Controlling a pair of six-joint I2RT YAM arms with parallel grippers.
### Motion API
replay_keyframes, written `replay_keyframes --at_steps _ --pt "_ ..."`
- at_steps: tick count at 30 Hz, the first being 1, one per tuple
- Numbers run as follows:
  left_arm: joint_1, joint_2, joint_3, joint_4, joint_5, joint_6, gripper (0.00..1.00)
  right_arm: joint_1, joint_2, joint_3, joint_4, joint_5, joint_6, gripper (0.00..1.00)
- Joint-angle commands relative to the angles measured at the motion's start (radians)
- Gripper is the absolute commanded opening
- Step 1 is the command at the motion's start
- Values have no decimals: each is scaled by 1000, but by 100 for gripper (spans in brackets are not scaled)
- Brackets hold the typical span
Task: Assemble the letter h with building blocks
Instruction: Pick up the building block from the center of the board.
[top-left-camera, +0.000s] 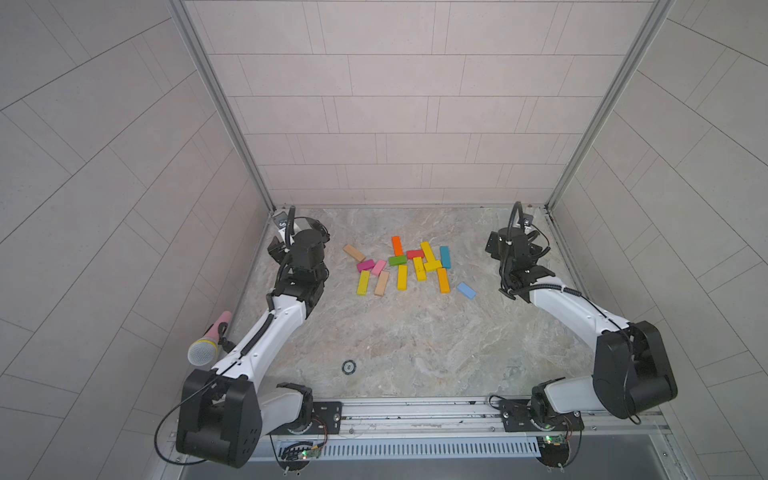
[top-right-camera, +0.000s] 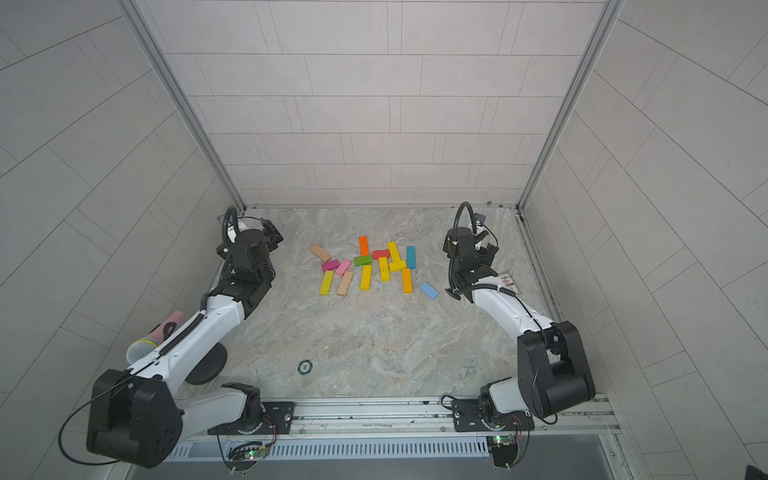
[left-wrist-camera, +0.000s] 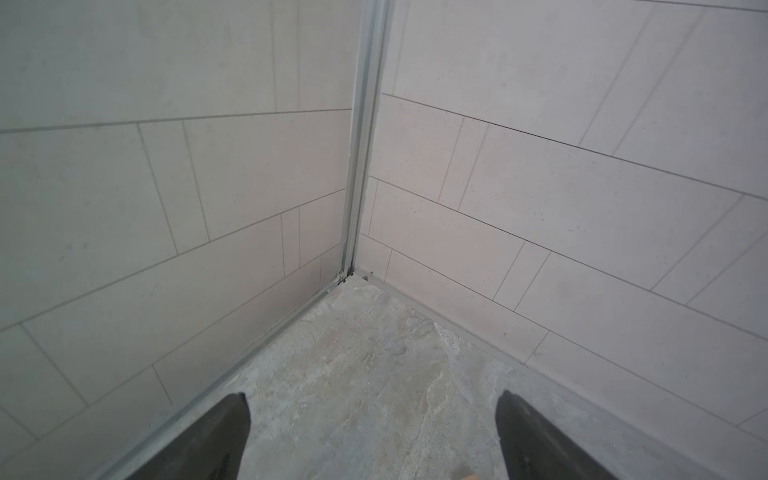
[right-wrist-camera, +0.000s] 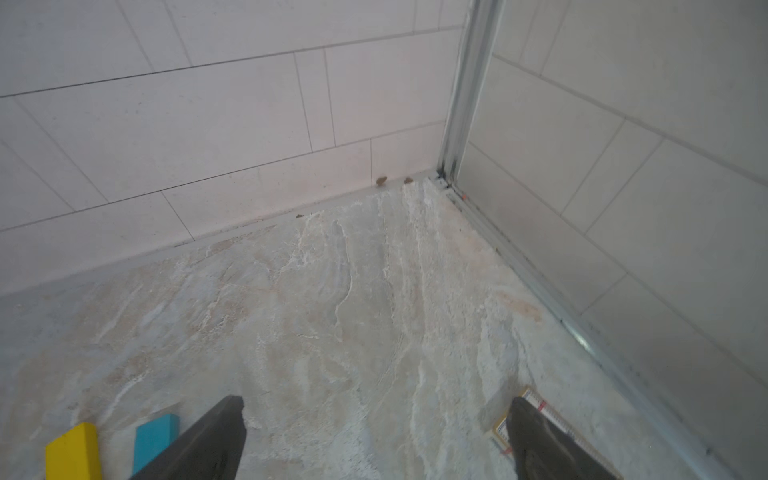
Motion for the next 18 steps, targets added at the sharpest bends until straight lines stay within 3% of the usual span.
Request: replay_keyframes --at_steps 1,2,3,6,9,11,15,16,18 --pt "7 -51 33 -217 59 -204 100 -45 15 86 -396 -137 257 100" --pt "7 -61 34 -188 150 -162 100 -47 3 57 -335 -218 223 89" --pt "6 -70 39 -177 205 -148 100 -47 -24 17 -281 -255 239 86" --pt "8 -112 16 -167 236 -193 100 -41 -124 -111 -107 -395 257 87" --pt "8 -181 -21 -143 327 -200 100 32 -181 -103 -193 -409 214 87" --pt "6 -185 26 -228 447 -185 100 101 -207 -100 -247 -402 160 87" --pt "-9 -66 183 -548 667 -196 100 240 -269 -176 -254 -426 122 88" --pt "-20 -38 204 -620 707 -195 100 277 -280 -197 -252 -425 120 98" --pt "-104 -18 182 -654 664 -186 100 338 -289 -225 -249 -432 107 100"
